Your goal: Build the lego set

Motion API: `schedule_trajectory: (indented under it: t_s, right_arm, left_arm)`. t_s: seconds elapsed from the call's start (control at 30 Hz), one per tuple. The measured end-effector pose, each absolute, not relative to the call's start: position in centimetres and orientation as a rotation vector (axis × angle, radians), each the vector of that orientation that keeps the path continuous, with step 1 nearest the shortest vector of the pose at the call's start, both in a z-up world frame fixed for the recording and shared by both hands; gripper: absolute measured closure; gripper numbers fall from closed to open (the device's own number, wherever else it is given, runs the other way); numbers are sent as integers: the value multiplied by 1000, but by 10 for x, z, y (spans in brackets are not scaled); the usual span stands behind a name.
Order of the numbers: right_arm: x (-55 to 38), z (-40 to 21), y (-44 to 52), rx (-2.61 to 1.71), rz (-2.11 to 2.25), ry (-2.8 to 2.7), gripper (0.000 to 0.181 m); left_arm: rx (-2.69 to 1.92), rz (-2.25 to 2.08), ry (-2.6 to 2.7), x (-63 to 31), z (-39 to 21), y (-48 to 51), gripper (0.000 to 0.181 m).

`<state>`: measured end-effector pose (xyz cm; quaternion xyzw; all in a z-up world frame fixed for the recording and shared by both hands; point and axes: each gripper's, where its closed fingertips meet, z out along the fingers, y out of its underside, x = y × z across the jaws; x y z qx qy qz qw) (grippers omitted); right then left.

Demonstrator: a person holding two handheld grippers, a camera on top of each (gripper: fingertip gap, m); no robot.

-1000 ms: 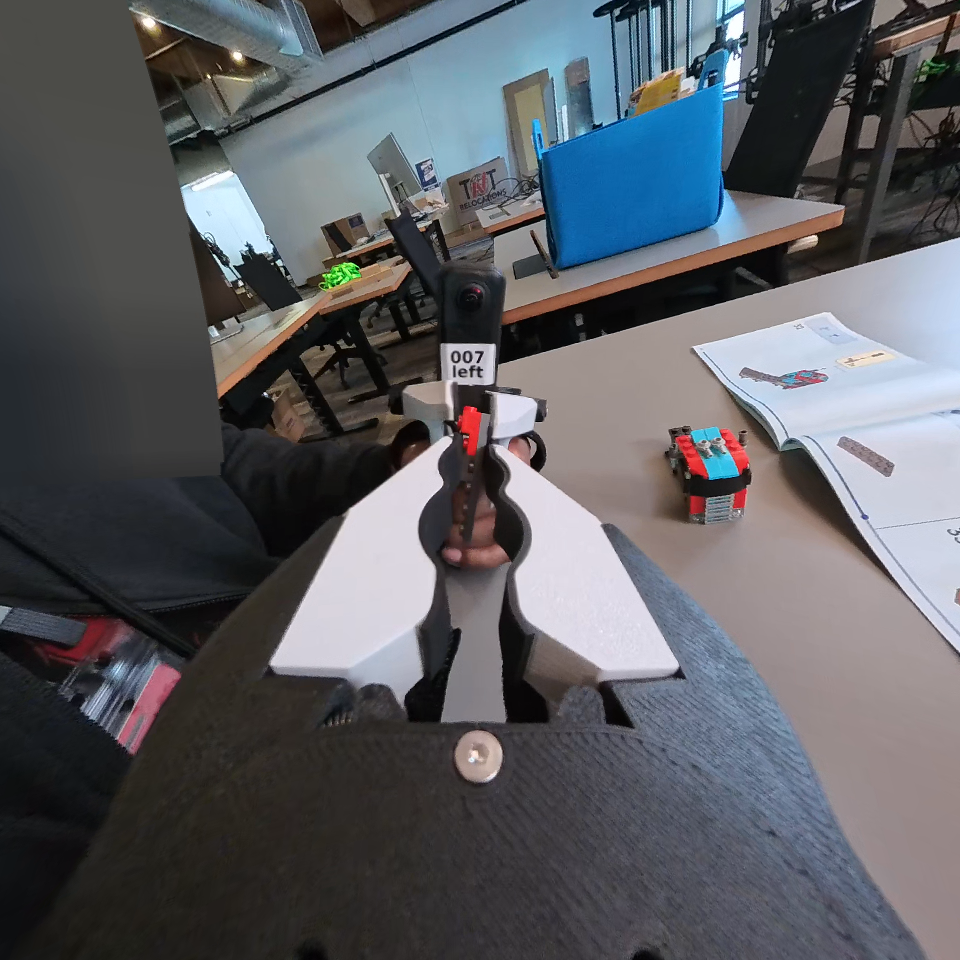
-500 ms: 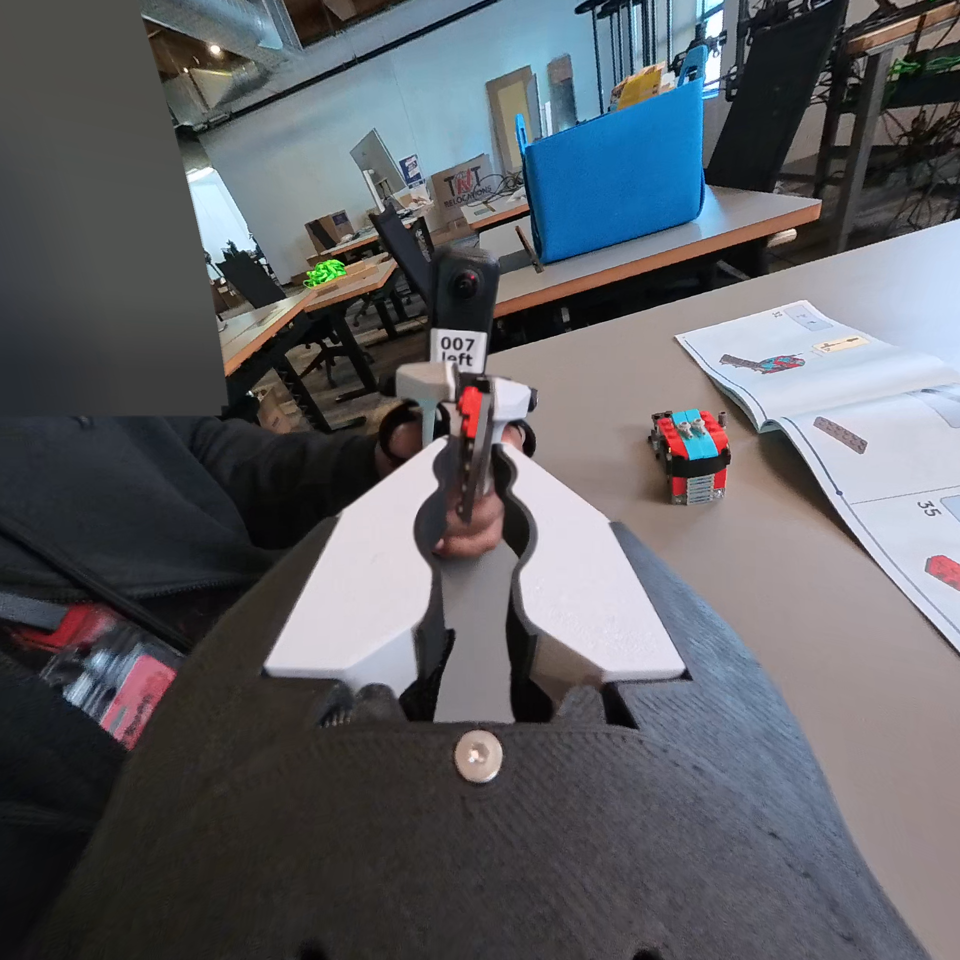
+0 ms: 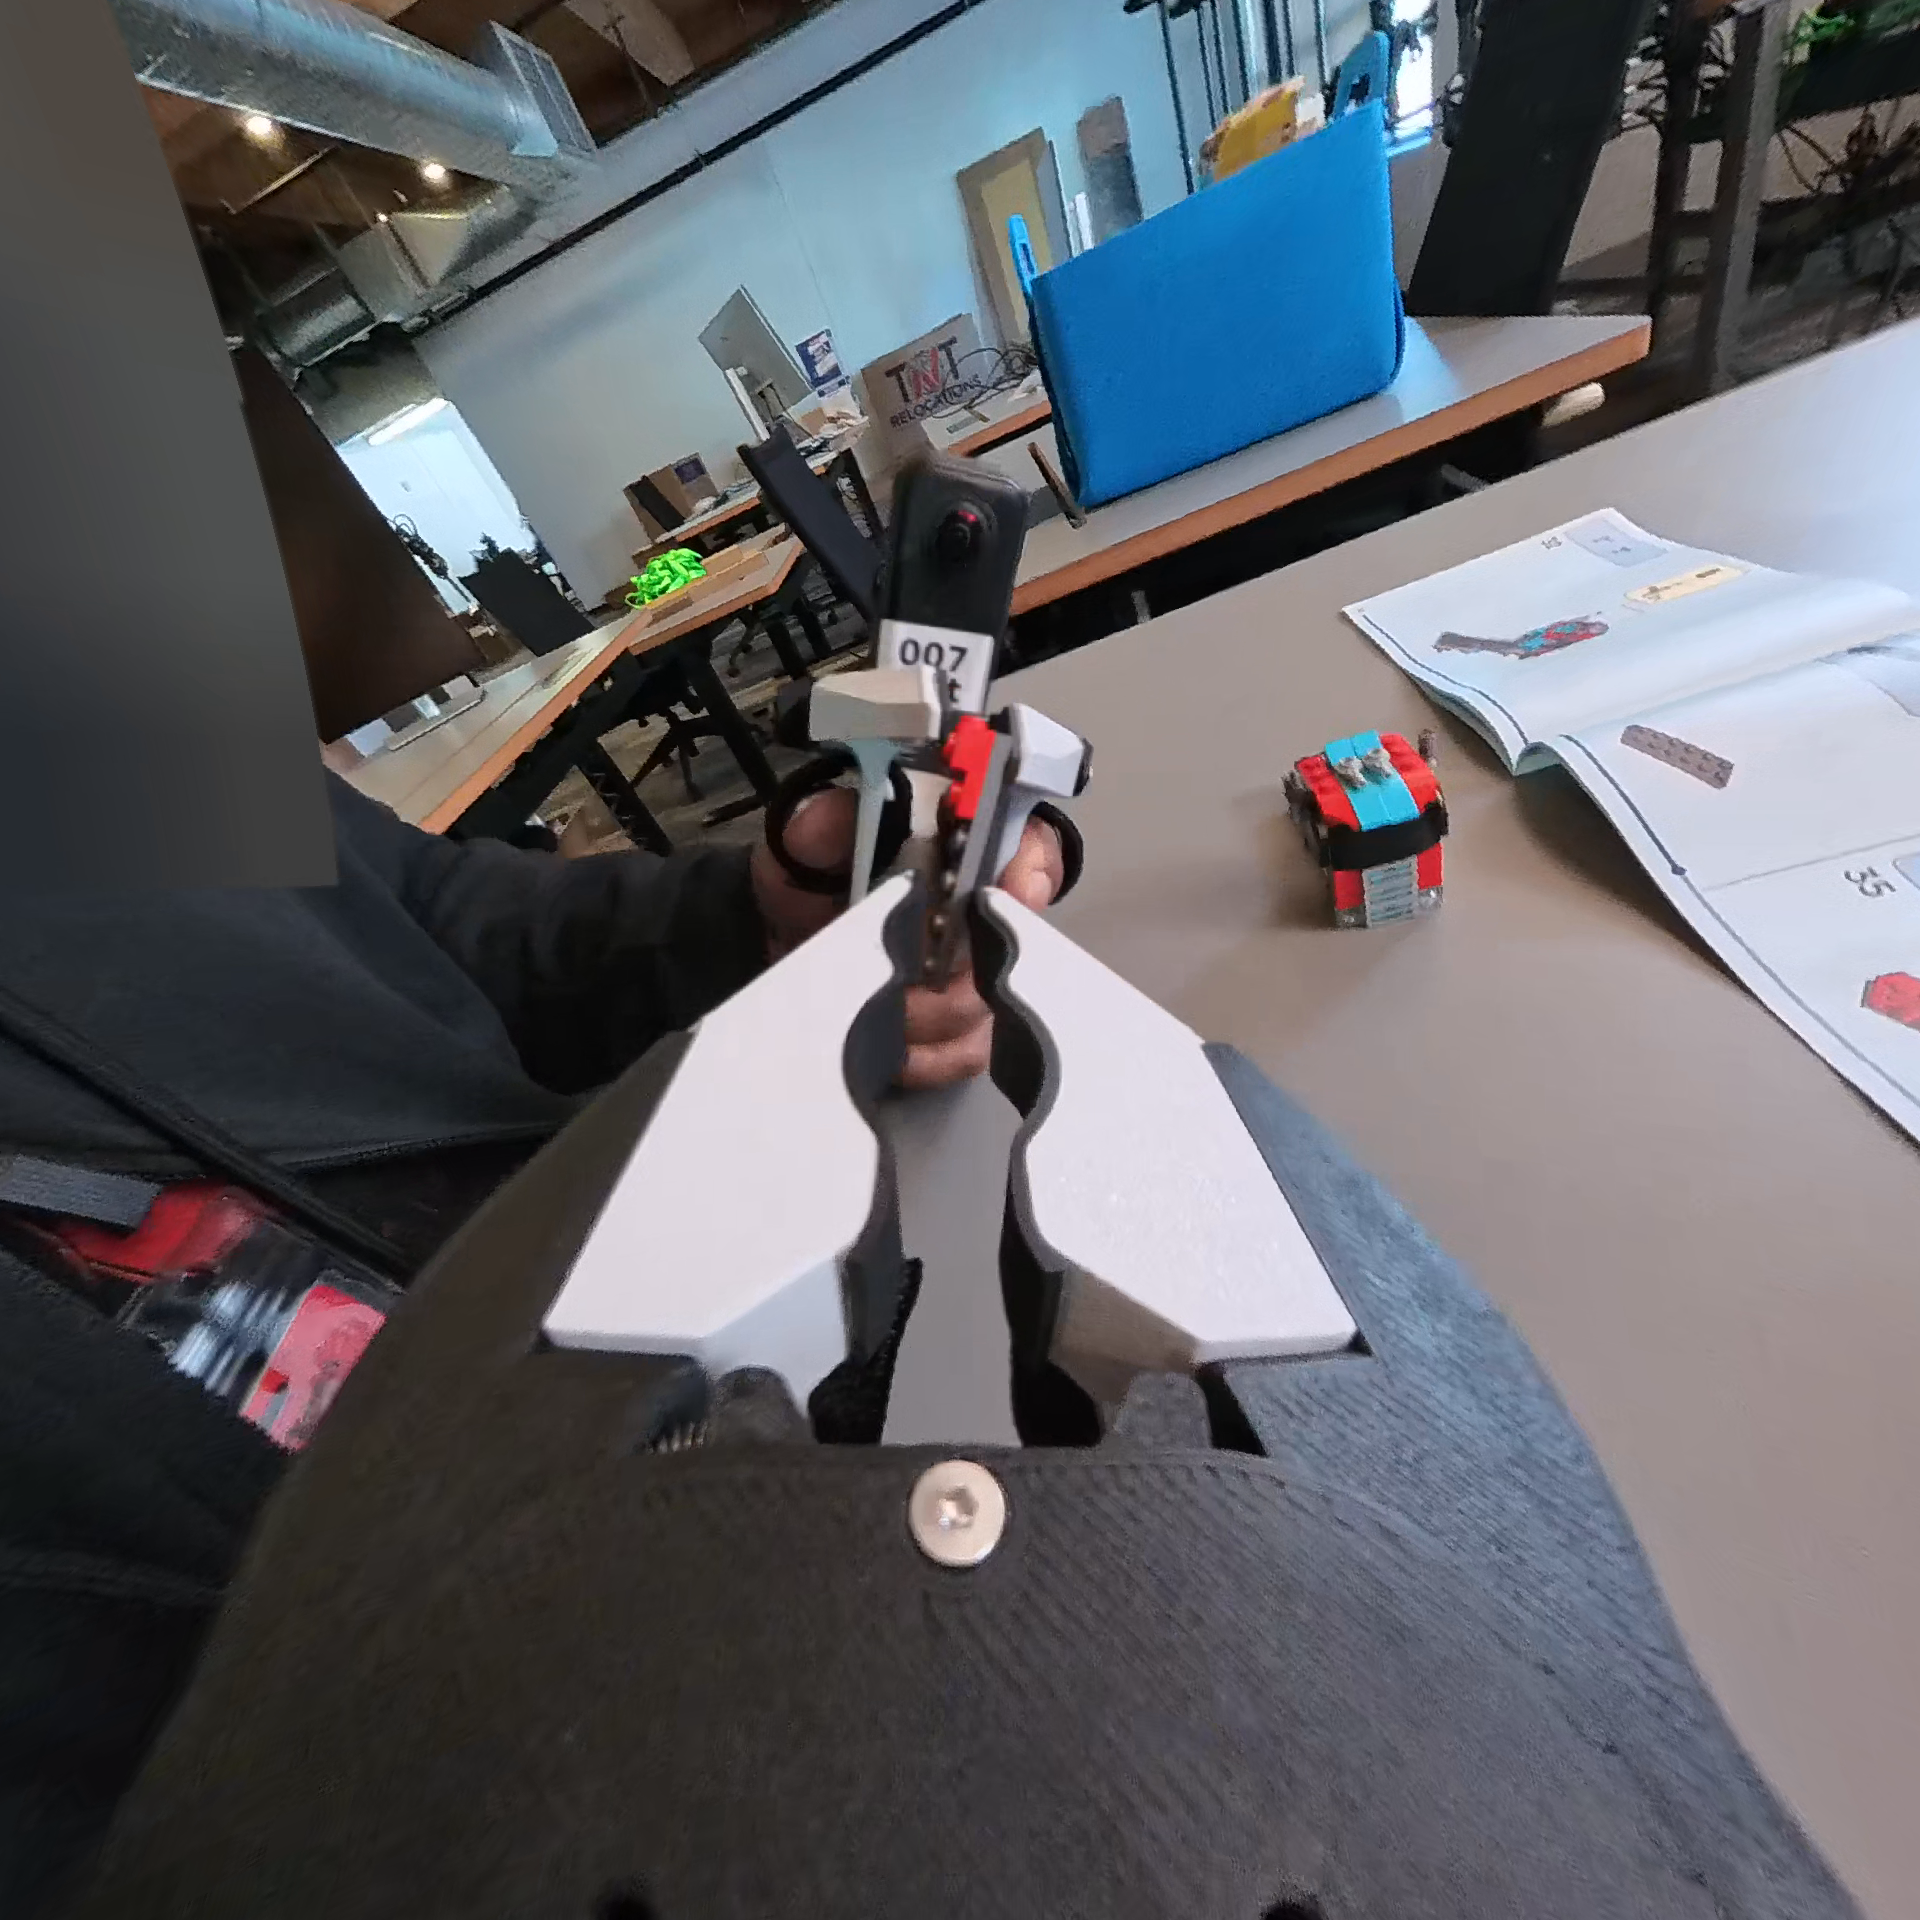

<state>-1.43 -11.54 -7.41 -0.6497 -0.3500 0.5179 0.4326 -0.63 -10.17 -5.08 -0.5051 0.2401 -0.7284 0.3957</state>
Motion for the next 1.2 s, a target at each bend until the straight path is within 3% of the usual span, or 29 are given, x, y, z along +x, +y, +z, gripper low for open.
schedule_trajectory:
  t_s: [0.1, 0.3, 0.63, 1.2]
  right_arm:
    - [-4, -84, -106, -1677, 1296, -802, 177]
    - [35, -125, -77, -1955, 1215, -664, 177]
    - [49, -181, -69, -2272, 1051, -778, 177]
    - [68, -182, -46, -2277, 869, -596, 172]
  left_arm:
    - [-1386, -1809, 587, 3, -60, -92, 167]
    - [-1590, -1519, 524, 1, -85, -58, 143]
    - [-1636, -1481, 532, -6, -95, -57, 143]
    - [-1624, -1465, 565, -23, -96, -80, 143]
